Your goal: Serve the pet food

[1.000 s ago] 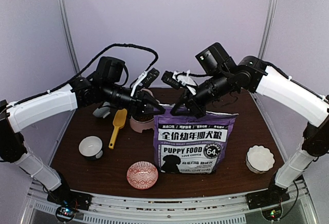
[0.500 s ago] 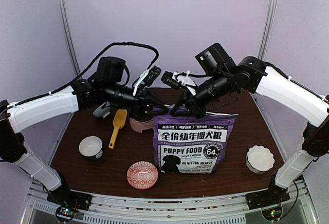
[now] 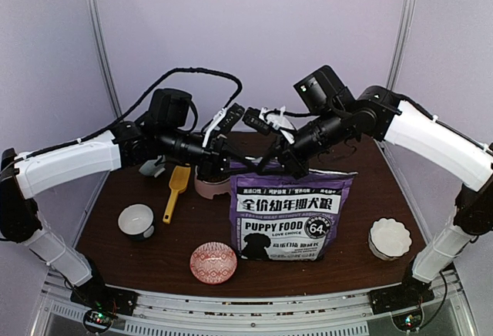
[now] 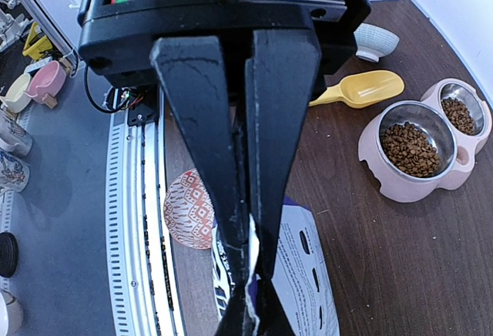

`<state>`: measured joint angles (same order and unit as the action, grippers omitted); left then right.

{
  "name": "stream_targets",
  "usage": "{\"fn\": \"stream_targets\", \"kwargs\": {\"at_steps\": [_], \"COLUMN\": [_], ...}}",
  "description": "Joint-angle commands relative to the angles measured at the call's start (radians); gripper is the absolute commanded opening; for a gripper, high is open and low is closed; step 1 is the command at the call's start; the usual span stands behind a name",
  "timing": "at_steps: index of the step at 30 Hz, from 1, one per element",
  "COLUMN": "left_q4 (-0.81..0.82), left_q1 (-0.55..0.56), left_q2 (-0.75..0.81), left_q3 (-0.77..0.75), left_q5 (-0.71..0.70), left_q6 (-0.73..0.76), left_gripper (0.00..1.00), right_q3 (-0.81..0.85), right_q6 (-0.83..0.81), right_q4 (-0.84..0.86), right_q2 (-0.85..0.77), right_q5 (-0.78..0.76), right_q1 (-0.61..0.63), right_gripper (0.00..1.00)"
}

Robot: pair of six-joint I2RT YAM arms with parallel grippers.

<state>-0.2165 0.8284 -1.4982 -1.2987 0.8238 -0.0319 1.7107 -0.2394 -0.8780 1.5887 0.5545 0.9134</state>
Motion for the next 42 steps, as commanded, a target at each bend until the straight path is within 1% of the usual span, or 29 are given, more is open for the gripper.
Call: {"fn": "stream_targets", "kwargs": {"at_steps": [1,5,8,9,12,13,14,17,19,21,24,25,33,34,36,37,42], "left_q4": [0.064,0.063,0.061,0.059,0.026,0.009,0.001,0.004,-0.022,-0.052,-0.061,-0.053,-0.035,-0.034,-0.030,-0.028,-0.026], "left_q1": [0.008,0.009,0.008,0.008,0.008,0.006,-0.002,-0.024,-0.026,-0.025,-0.026,-0.026,-0.026,-0.026,-0.026,-0.026,-0.026], "left_q2": [-0.007,-0.005,-0.005,-0.005,-0.002,0.000,0.007,0.041,0.062,0.072,0.078,0.078,0.074,0.074,0.075,0.077,0.083], "left_q3": [0.015,0.012,0.012,0.012,-0.004,-0.009,-0.008,0.025,0.037,0.039,0.054,0.061,0.058,0.059,0.060,0.061,0.062], "left_q5": [0.015,0.022,0.022,0.020,0.006,-0.004,-0.007,-0.007,-0.027,-0.032,-0.024,-0.021,0.000,0.000,0.000,-0.003,-0.011], "left_q6": [-0.015,-0.014,-0.013,-0.011,0.004,0.009,0.010,0.002,0.023,0.038,0.046,0.044,0.042,0.041,0.040,0.040,0.040], "left_gripper": [0.00,0.00,0.00,0.00,0.00,0.02,0.09,0.26,0.29,0.26,0.04,0.00,0.00,0.00,0.00,0.00,0.00], "right_q3": [-0.017,-0.027,-0.038,-0.039,-0.037,-0.036,-0.034,-0.025,-0.025,-0.025,-0.025,-0.024,0.002,0.004,0.012,0.014,0.012], "right_q6": [-0.001,0.000,0.009,0.011,0.010,0.008,0.008,0.005,0.005,0.007,0.011,0.014,0.023,0.025,0.020,0.018,0.003], "right_q4": [0.044,0.047,0.066,0.072,0.071,0.069,0.064,0.044,0.037,0.036,0.039,0.042,0.045,0.046,0.042,0.038,0.017], "right_q2": [-0.043,-0.052,-0.055,-0.053,-0.048,-0.046,-0.047,-0.052,-0.058,-0.062,-0.061,-0.057,-0.023,-0.020,-0.012,-0.011,-0.020], "right_q5": [0.019,0.015,0.025,0.029,0.029,0.025,0.019,0.004,-0.002,-0.005,-0.003,-0.002,0.012,0.012,0.006,-0.003,-0.067], "right_q1": [0.004,0.005,0.004,0.004,0.004,0.004,0.004,0.005,0.004,0.004,0.004,0.004,0.005,0.006,0.012,0.016,0.022], "right_gripper": [0.01,0.12,0.16,0.15,0.07,0.05,0.03,0.02,0.04,0.09,0.12,0.13,0.14,0.11,0.02,0.00,0.00]}}
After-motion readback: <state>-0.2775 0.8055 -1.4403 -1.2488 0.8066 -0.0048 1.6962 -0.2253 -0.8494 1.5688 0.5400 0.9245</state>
